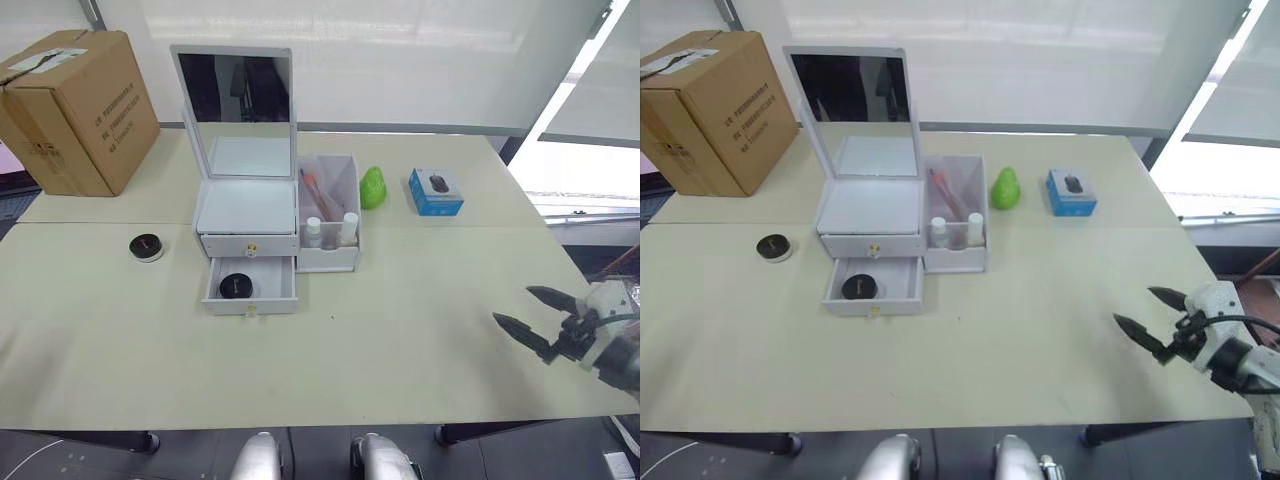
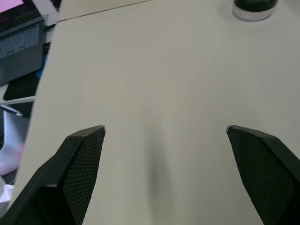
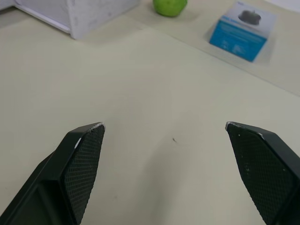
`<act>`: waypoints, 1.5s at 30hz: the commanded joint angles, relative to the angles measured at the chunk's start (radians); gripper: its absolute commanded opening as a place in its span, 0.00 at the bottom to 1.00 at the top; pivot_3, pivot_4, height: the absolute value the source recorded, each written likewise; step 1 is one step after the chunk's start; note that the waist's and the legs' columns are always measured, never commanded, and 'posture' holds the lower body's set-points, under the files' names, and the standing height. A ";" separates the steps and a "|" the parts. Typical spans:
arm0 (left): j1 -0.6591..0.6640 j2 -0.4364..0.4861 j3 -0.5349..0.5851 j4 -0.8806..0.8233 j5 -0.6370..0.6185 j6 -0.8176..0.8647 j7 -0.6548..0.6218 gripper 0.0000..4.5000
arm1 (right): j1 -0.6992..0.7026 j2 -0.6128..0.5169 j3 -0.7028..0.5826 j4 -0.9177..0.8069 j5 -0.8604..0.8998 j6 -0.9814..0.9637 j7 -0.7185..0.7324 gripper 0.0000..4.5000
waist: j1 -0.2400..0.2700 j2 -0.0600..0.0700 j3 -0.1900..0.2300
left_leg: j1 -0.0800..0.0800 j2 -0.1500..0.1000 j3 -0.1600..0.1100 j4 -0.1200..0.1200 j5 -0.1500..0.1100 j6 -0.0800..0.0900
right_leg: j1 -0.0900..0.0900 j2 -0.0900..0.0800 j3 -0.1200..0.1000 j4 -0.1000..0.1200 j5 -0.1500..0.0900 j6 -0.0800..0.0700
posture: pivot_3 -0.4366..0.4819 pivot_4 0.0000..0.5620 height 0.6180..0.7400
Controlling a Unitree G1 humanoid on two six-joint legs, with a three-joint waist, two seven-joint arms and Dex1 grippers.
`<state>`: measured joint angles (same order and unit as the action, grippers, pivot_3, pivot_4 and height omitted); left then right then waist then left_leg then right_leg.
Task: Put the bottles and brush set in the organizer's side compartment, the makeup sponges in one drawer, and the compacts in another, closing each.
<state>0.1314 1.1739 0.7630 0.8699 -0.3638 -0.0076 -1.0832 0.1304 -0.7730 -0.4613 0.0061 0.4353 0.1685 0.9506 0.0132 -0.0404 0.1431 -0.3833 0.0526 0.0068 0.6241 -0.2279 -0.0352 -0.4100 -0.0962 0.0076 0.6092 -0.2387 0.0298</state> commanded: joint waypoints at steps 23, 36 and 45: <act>-0.233 -0.653 -0.214 -0.769 0.023 0.294 0.747 0.99 | -0.697 0.178 0.456 -0.378 0.225 0.357 -0.027 1.00 | 0.013 -0.004 -0.003 | -0.001 0.010 0.008 0.006 0.005 0.009 | 0.008 0.008 0.000 0.002 0.006 0.005 | 0.48 0.27 0.85; -0.751 -0.579 -0.418 -0.104 0.208 0.199 0.813 0.99 | -0.735 0.233 0.545 -0.461 0.235 0.395 -0.026 1.00 | -0.002 -0.011 -0.009 | -0.001 0.013 -0.001 0.010 0.006 0.009 | 0.008 0.020 0.004 0.002 0.010 -0.001 | 0.48 0.27 0.85; -0.892 -0.547 -0.428 0.144 0.223 0.088 0.820 0.99 | -0.717 0.239 0.546 -0.498 0.238 0.417 -0.056 1.00 | -0.001 -0.011 -0.008 | -0.001 0.013 -0.002 0.010 0.006 0.009 | 0.007 0.020 0.004 0.003 0.010 -0.001 | 0.48 0.27 0.85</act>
<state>-0.7357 0.6026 0.3335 1.0069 -0.1452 0.1122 -0.2650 -0.5806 -0.5329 0.1052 -0.4580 0.6511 0.5775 0.9037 0.0120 -0.0517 0.1347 -0.3847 0.0654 0.0053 0.6337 -0.2220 -0.0261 -0.4028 -0.0762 0.0112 0.6115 -0.2289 0.0289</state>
